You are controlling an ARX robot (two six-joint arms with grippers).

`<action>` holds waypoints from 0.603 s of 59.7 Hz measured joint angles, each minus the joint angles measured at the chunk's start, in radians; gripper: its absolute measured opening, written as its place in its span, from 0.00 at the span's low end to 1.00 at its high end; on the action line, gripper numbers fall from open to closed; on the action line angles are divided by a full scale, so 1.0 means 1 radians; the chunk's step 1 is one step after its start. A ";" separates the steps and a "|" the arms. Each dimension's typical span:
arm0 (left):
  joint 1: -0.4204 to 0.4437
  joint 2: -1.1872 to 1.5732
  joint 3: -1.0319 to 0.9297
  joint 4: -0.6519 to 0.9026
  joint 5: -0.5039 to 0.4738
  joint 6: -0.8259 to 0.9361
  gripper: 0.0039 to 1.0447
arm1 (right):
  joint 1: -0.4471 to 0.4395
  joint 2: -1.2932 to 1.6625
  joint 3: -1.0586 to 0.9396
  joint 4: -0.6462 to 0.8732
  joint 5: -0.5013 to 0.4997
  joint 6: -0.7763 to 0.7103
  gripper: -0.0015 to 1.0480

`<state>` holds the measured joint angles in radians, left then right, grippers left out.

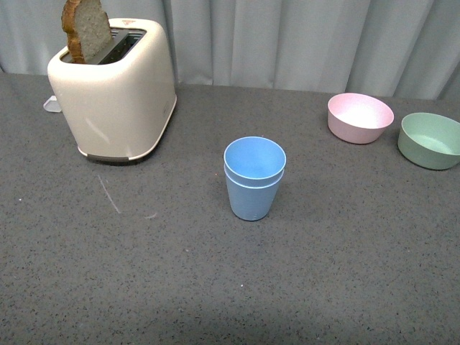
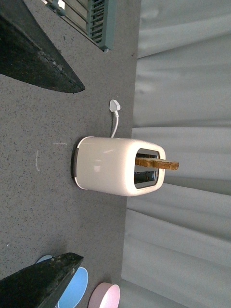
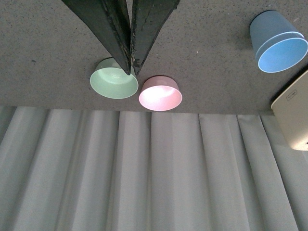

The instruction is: Stack blue cups with both arms

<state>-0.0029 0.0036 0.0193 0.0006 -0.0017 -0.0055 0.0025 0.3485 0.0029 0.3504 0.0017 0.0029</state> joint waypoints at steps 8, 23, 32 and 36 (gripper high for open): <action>0.000 0.000 0.000 0.000 0.000 0.000 0.94 | 0.000 -0.051 0.000 -0.050 0.000 0.000 0.01; 0.000 0.000 0.000 0.000 0.000 0.000 0.94 | 0.000 -0.130 0.000 -0.129 0.000 0.000 0.01; 0.000 0.000 0.000 0.000 0.000 0.000 0.94 | 0.000 -0.163 0.000 -0.162 0.000 0.000 0.01; 0.000 0.000 0.000 0.000 0.000 0.000 0.94 | 0.000 -0.185 0.000 -0.183 0.000 0.000 0.01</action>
<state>-0.0029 0.0036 0.0193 0.0006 -0.0021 -0.0055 0.0025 0.1638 0.0029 0.1669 0.0013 0.0029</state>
